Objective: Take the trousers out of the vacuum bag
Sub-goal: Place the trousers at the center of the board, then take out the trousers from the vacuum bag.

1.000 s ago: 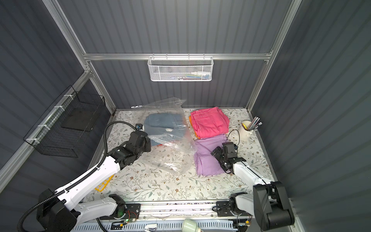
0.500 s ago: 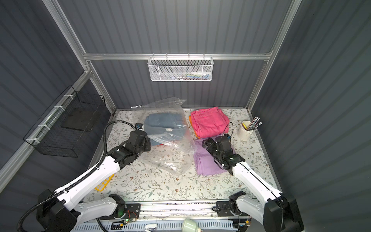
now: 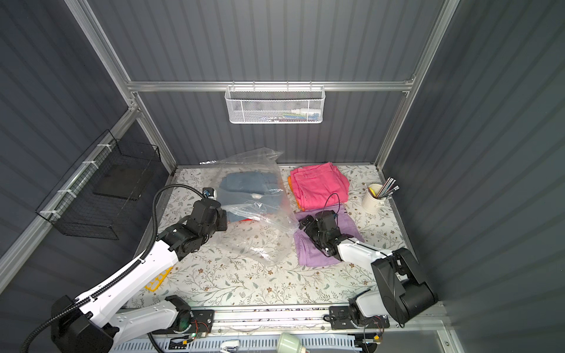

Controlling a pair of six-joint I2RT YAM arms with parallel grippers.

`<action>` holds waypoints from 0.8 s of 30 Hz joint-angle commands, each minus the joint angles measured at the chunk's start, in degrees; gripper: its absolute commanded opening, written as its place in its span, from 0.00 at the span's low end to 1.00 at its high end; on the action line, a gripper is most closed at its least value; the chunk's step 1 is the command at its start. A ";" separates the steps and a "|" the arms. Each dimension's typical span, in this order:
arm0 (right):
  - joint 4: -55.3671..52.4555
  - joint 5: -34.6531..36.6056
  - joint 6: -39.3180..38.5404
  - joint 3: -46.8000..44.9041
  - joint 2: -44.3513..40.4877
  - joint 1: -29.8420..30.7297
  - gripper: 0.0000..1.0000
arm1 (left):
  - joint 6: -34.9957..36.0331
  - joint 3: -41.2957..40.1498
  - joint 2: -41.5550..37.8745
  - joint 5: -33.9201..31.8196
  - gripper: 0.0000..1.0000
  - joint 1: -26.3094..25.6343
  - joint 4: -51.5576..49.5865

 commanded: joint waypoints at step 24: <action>-8.80 20.76 -11.29 17.10 -20.12 28.20 0.99 | 1.55 0.34 4.06 2.42 0.00 0.51 1.06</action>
